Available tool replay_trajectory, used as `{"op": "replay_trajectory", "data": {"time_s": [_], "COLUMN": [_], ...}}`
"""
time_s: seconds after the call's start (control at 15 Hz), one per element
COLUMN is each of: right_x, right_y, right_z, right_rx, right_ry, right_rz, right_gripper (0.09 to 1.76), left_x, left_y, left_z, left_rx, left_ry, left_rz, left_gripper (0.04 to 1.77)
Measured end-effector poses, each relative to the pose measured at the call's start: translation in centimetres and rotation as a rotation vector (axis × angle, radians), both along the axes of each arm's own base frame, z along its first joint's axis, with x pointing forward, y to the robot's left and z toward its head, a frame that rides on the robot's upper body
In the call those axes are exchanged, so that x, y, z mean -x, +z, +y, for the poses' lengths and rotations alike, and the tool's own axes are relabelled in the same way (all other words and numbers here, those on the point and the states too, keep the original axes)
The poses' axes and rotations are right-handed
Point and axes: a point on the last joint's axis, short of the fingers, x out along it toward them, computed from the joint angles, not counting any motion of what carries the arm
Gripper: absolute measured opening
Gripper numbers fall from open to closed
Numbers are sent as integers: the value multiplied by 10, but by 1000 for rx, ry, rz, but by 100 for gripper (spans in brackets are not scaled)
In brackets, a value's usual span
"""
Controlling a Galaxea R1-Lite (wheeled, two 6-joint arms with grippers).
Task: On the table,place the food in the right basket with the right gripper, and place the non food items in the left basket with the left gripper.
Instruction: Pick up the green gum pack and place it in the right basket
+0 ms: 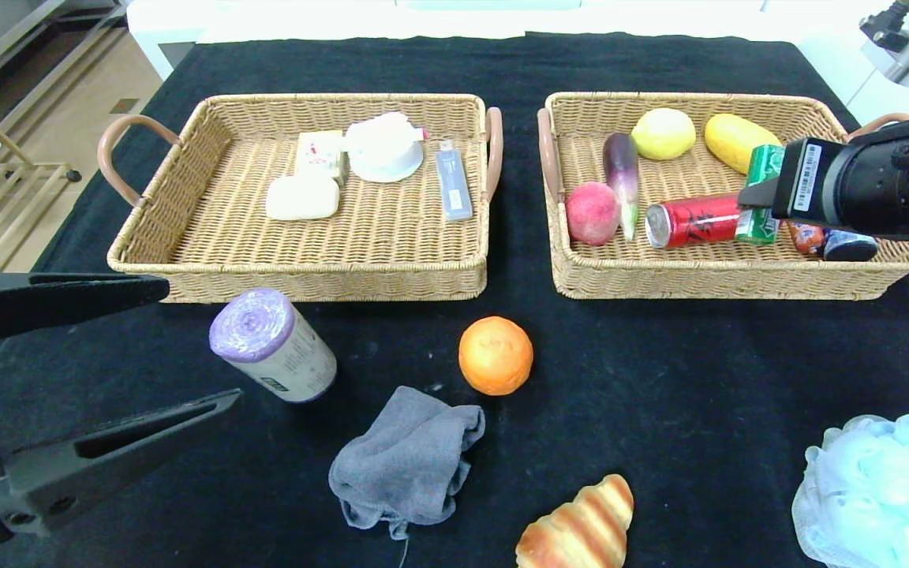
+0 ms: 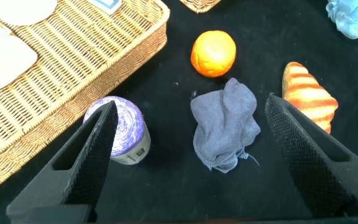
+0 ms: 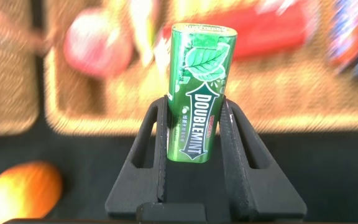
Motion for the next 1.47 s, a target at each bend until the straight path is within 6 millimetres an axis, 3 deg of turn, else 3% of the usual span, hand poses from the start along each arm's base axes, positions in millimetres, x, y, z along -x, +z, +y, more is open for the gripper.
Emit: {"op": "replay_trajectory", "data": {"time_s": [0.67,1.07,1.47], "right_x": [-68,-102,-121], "right_y": [3,-1,-5], "right_z": [-71,-94,-102], "right_rx": [27,29,29], "right_ry": [-145,-220,-241], "right_rz": [-100,-112,-116], "right_gripper": [59,59,59], "left_x": [1,1,1], "left_y": [1,1,1], "left_z": [1,1,1], "left_rx": [3,3,3], "left_ry": [0,0,0], "left_rz": [-6,-6,-6], "left_gripper": [172,172,172]}}
